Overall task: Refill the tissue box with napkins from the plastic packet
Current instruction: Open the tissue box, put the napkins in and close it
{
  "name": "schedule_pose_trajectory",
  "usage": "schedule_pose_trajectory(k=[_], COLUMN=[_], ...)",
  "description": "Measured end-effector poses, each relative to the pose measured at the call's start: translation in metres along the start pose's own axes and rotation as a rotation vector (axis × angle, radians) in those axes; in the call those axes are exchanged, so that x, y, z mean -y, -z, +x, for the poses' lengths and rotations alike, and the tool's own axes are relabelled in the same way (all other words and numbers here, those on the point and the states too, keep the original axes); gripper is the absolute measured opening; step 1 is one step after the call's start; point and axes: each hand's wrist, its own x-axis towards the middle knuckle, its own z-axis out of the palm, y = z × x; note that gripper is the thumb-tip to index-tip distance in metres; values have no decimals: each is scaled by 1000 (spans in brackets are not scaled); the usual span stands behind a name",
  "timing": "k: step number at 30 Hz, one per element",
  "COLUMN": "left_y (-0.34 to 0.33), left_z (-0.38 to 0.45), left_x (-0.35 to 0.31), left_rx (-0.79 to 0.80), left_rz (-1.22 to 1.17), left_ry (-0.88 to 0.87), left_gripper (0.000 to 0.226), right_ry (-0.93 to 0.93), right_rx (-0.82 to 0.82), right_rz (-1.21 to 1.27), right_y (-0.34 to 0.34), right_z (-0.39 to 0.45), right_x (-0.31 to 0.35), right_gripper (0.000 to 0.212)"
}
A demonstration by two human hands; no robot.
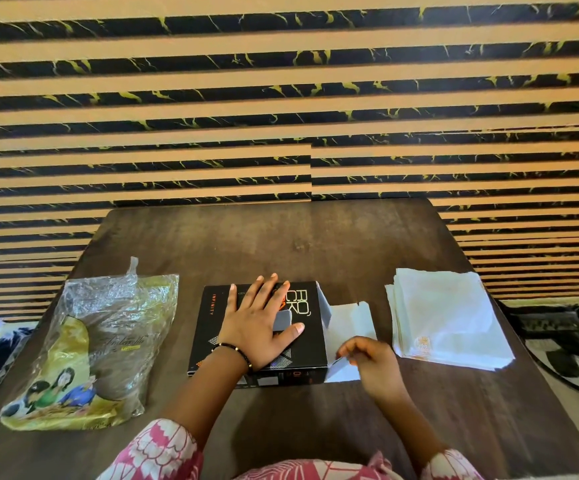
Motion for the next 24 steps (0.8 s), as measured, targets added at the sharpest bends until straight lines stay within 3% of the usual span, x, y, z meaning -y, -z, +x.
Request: schedule_pose_trajectory(k=[2,4,8,13,18,24], left_y=[0,0,1,4,-4,-4], left_z=[0,0,2,-3,-7,-6], left_x=[-1,-1,-2,-22,-32,-31], left_rx=[4,9,21,83,193,178], left_rz=[3,19,15,-74,67,68], left_ry=[3,1,-29,-141,-238,-261], left_gripper=[98,91,90,71,111,119], right_ry=[-118,-217,-226,-178,-186,-251], right_rx=[41,181,372,309,305,288], right_rz=[155,298,321,311,308,400], right_y=[12,17,5,-13,-18,-9], right_z=[-4,-10,-18,-17,-18,11], right_x=[-3,-4,-2,7,9,11], right_gripper=[39,25,19,19,24,36])
